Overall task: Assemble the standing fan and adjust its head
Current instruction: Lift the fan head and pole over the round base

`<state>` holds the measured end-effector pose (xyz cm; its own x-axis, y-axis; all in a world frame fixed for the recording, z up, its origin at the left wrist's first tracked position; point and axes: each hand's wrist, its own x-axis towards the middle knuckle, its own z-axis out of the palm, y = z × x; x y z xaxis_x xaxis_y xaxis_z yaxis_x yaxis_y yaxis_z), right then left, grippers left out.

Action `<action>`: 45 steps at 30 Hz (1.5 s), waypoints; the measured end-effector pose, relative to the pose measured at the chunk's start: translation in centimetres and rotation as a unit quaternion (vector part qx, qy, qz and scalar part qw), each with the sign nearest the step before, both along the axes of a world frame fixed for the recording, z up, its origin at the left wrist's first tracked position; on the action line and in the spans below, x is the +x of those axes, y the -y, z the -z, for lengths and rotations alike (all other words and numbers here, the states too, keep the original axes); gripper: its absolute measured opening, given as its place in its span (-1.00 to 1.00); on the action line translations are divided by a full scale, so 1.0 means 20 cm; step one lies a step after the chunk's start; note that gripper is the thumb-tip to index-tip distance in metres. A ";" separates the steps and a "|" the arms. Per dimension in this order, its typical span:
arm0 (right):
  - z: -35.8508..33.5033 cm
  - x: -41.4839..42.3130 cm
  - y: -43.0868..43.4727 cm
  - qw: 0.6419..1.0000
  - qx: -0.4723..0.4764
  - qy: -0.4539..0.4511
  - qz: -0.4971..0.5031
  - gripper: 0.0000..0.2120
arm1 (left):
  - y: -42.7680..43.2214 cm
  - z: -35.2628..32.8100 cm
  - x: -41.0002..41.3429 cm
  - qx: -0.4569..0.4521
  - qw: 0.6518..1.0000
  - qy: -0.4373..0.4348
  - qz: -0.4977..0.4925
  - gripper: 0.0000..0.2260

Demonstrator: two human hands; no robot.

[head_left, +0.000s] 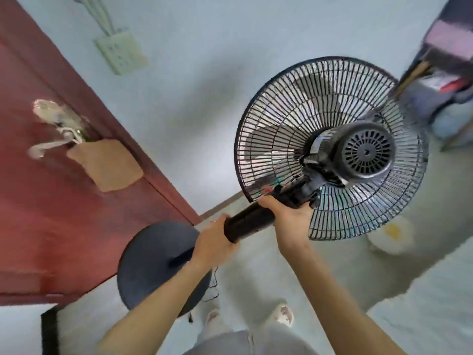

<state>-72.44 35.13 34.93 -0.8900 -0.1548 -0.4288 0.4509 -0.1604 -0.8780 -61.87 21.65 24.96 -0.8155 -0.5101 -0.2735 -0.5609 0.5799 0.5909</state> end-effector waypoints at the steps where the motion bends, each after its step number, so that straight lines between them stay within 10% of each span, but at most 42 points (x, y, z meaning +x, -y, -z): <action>1: 0.00 -0.09 -0.06 1.000 -0.005 0.006 0.015 -0.71 | -0.04 -0.02 -0.11 -0.004 1.000 0.002 0.021 -0.60; 22: -0.01 -1.70 -0.91 0.962 0.085 -0.034 0.258 -0.78 | -0.82 0.06 -2.05 0.060 0.951 -0.018 0.304 -0.58; 45: -0.24 -3.21 -1.98 0.965 -0.027 -0.166 0.203 -0.87 | -1.79 -0.26 -3.64 0.065 0.937 0.006 0.345 -0.57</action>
